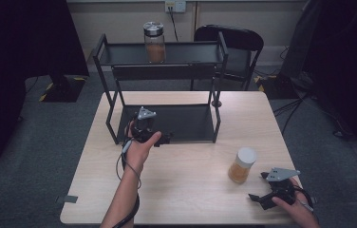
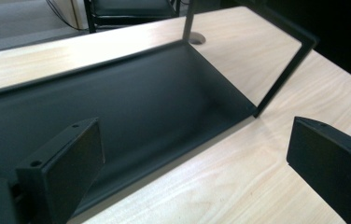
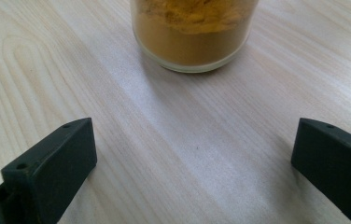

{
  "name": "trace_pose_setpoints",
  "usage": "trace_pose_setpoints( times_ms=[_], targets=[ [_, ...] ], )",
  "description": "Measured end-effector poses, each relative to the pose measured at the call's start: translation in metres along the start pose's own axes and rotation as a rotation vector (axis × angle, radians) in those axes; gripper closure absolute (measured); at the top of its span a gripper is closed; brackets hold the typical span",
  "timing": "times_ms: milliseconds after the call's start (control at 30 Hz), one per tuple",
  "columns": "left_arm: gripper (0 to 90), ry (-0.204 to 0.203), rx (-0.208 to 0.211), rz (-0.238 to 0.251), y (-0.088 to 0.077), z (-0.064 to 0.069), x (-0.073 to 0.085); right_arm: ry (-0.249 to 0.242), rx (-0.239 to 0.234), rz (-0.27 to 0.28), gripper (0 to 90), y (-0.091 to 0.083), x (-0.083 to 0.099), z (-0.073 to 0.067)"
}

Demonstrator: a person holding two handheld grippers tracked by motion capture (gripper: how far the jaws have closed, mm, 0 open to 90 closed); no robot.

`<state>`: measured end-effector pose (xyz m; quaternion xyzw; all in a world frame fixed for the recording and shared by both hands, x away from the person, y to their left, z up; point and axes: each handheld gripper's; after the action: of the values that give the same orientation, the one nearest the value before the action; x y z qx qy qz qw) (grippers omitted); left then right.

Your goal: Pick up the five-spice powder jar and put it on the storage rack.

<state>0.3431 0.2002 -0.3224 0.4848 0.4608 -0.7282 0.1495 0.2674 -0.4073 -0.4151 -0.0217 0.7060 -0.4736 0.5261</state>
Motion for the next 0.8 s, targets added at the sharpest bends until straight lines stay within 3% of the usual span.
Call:
trace_pose_setpoints(
  times_ms=[467, 800],
  targets=[
    [3.4, -0.027, 0.018, -0.024, 0.009, -0.002, 0.043, 0.000, 0.000, 0.000, 0.0, 0.000, 0.000, 0.000],
    [3.4, -0.028, 0.008, -0.034, 0.009, -0.002, 0.061, 0.001, 0.000, 0.000, 0.0, 0.000, 0.000, 0.000]
  ],
)
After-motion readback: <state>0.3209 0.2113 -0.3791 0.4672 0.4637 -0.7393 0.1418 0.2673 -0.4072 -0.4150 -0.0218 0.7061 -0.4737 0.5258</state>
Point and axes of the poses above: each handheld gripper's, and its own axes: y roughly forward along the jaws, x roughly out of its underside, z roughly to its right, and after that the axes turned 2 degrees about y, right-handed
